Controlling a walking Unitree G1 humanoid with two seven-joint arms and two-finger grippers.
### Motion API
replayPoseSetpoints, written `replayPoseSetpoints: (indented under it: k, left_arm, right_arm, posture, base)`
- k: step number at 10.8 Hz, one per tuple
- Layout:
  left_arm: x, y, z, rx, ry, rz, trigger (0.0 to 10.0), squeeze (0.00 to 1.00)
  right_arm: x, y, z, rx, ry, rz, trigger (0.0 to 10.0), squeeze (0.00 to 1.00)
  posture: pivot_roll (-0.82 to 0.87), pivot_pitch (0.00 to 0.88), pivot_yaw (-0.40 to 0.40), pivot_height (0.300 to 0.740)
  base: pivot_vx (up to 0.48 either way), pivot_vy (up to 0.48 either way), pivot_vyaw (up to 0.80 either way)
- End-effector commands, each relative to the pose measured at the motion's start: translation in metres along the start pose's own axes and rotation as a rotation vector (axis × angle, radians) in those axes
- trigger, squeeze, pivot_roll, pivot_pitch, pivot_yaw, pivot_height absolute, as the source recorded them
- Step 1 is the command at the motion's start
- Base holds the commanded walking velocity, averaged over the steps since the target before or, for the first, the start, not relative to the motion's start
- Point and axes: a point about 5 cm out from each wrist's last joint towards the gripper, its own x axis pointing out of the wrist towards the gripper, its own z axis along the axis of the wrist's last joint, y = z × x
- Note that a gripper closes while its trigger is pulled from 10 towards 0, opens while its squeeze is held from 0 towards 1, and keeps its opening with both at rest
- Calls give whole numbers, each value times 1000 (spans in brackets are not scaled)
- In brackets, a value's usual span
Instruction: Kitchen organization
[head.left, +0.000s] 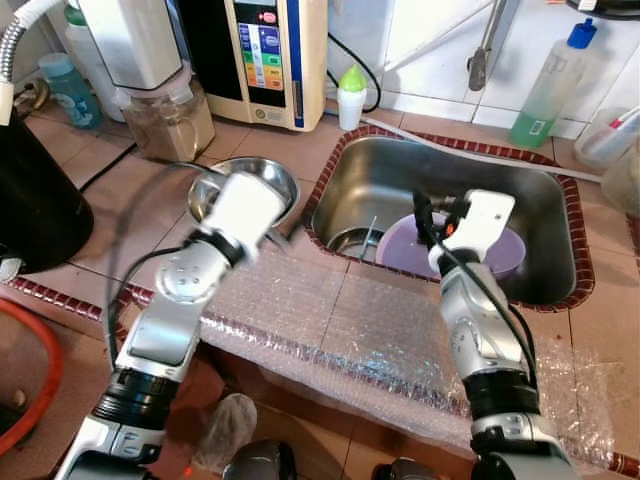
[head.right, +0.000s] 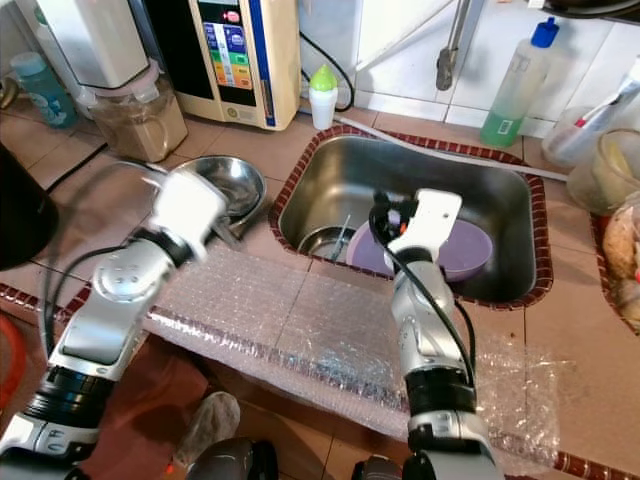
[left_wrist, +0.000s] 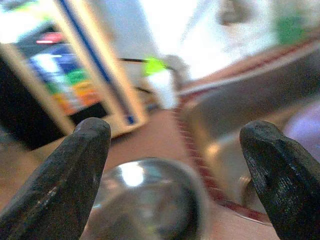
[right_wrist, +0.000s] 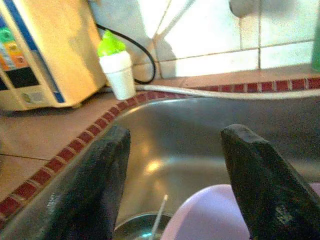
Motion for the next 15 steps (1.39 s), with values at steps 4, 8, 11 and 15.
replayPoseSetpoints:
  k: [4, 8, 11, 15]
  left_arm:
    - [-25, 14, -17, -67, 11, 281, 10000, 1000]
    - [-63, 11, -21, -35, -17, 443, 10000, 1000]
    - [-90, 2, -42, -191, 77, 519, 10000, 1000]
    - [-88, -24, -56, -344, 100, 385, 10000, 0]
  right_arm:
    - [-12, 23, 9, 9, -17, 162, 10000, 1000]
    - [-30, 45, 3, -15, 22, 328, 10000, 1000]
    - [-31, 54, 0, -32, 53, 392, 10000, 0]
    - [-32, 65, -4, -46, 73, 450, 10000, 0]
  posture:
    - [-39, 25, 10, 740]
    - [-37, 29, -4, 740]
    - [-15, 33, -20, 740]
    - [-9, 34, -29, 740]
  base:
    - [0, 0, 0]
    - [0, 0, 0]
    - [0, 0, 0]
    - [0, 0, 0]
